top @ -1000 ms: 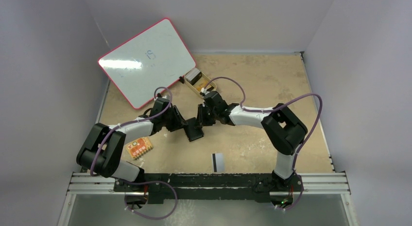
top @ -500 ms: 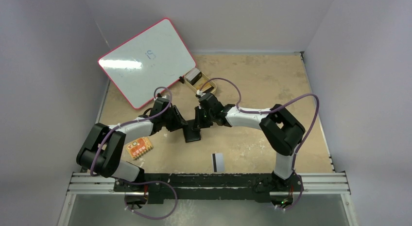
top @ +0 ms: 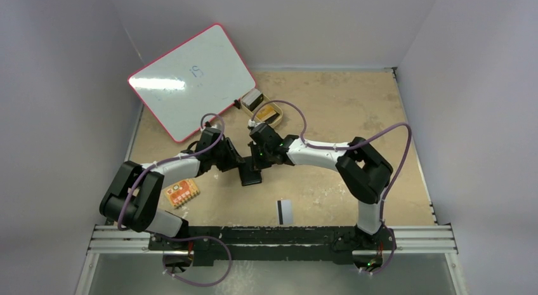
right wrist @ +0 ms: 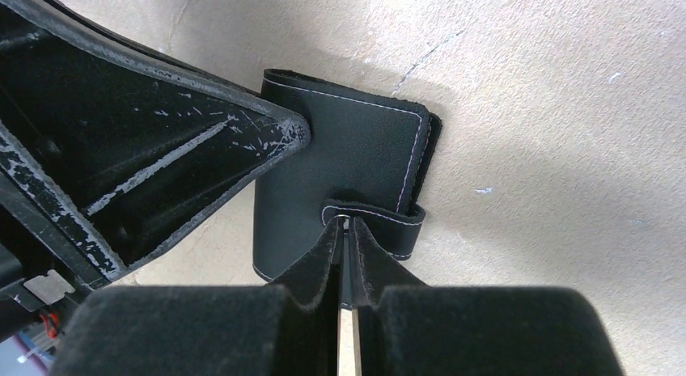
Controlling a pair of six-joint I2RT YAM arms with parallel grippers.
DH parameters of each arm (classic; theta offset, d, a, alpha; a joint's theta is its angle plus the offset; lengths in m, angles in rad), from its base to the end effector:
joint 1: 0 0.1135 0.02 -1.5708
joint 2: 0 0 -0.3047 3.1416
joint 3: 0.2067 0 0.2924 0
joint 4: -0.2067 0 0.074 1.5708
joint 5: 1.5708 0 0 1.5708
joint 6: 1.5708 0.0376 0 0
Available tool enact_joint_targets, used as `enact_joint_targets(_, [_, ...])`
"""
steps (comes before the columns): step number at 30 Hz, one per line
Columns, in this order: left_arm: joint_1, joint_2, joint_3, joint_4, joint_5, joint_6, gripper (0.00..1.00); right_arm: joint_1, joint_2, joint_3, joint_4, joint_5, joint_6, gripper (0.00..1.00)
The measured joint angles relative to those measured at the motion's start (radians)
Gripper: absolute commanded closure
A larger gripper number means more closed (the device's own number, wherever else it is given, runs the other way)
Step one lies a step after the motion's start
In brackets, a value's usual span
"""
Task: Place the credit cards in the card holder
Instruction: Close the card holder at the center of the board.
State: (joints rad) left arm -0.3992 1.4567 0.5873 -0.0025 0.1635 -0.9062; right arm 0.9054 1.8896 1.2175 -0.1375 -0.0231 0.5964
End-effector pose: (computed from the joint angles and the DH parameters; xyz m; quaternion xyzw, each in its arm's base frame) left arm 0.2623 -0.1173 0.1513 -0.2078 0.9135 -0.2682 0.2245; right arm 0.2795 0.3575 0.1908 -0.1471 0.9167 0.2613 0.2642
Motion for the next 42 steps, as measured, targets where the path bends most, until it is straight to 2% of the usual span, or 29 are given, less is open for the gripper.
enact_joint_targets(17, [0.0, -0.005, -0.008, 0.005, -0.002, -0.018, 0.66, 0.01, 0.074, 0.148, -0.178, 0.028, -0.013, 0.9])
enact_joint_targets(29, [0.0, -0.03, -0.041, 0.039, 0.005, -0.026, 0.66, 0.001, 0.166, 0.274, -0.292, -0.015, -0.014, 0.9])
enact_joint_targets(36, [0.0, -0.102, -0.055, 0.002, -0.003, -0.029, 0.67, -0.002, 0.192, 0.339, -0.362, -0.018, -0.013, 0.89])
enact_joint_targets(42, [0.0, -0.209, -0.02, -0.105, -0.063, -0.024, 0.62, 0.0, 0.161, 0.32, -0.36, 0.021, -0.014, 0.83])
